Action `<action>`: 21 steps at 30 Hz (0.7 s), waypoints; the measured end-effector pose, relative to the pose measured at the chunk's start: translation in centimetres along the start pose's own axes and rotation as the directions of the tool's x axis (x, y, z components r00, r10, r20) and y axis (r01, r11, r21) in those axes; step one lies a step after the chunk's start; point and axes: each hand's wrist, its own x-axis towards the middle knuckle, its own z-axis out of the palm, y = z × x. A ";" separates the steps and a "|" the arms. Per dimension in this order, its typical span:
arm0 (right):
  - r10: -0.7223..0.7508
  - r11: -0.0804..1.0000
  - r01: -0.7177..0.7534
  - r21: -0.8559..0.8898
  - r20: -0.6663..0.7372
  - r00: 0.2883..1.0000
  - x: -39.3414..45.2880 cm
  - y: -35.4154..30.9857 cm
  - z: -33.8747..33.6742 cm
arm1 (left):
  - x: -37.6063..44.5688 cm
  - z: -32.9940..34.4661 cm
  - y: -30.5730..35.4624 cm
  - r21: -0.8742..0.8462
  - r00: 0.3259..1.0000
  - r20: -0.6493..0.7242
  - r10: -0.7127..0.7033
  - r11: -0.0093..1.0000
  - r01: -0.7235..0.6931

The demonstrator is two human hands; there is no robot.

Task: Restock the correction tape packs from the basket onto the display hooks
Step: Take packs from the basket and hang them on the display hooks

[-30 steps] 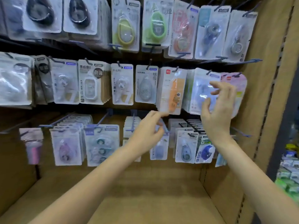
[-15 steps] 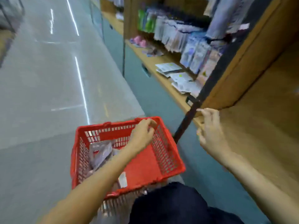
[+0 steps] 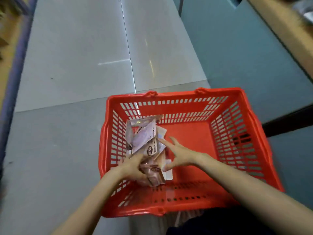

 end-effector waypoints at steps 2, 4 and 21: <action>-0.056 0.997 0.056 0.043 -0.007 0.998 2.4 -0.9 1.7 | -0.1 0.6 -0.1 0.263 0.995 -0.093 -0.030 0.963 0.053; -0.058 0.997 0.060 0.058 -0.026 0.998 3.9 -0.8 3.3 | 0.1 0.9 0.0 0.364 0.964 -0.266 0.016 0.927 0.085; 0.427 0.297 0.353 0.887 -0.454 0.782 -2.6 1.9 -4.6 | -1.6 -10.8 5.7 -0.572 0.951 -0.304 0.053 0.789 -0.226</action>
